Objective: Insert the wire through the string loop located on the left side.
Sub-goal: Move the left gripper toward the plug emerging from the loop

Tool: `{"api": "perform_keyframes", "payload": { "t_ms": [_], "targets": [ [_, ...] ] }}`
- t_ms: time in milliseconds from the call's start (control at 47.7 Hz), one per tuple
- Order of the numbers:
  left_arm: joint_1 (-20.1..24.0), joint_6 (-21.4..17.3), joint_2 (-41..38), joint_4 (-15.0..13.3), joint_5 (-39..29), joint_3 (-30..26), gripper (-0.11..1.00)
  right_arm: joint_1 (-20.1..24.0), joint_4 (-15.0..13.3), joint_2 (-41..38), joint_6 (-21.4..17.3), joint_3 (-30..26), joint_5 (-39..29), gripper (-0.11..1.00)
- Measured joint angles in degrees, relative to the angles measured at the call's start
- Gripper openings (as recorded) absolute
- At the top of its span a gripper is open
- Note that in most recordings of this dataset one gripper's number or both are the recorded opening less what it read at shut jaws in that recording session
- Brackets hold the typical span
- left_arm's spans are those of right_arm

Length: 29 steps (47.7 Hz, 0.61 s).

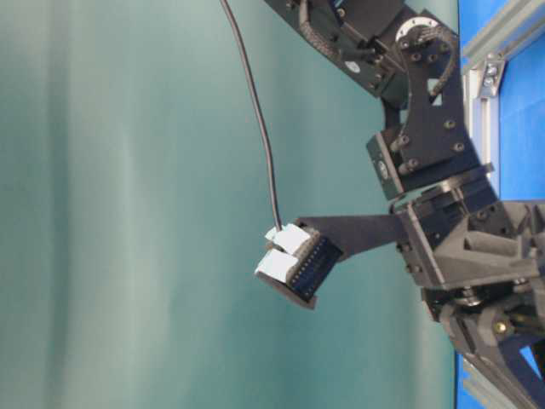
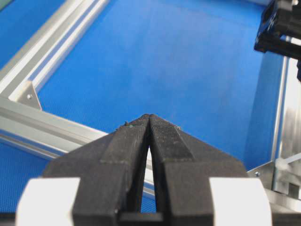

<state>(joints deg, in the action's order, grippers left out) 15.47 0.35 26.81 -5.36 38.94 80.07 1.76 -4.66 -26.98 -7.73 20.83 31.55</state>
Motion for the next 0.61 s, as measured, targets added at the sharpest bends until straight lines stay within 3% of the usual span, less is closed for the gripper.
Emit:
{"api": "perform_keyframes", "payload": {
  "t_ms": [210, 608],
  "targets": [
    [-2.7, 0.7, 1.3, 0.0, -2.3, 0.2, 0.0, 0.0, 0.1, 0.0, 0.0, 0.0, 0.0, 0.0],
    [-22.2, 1.7, 2.0, 0.4, -2.5, 0.4, 0.0, 0.0, 0.0, 0.0, 0.1, 0.0, 0.0, 0.0]
  ]
}}
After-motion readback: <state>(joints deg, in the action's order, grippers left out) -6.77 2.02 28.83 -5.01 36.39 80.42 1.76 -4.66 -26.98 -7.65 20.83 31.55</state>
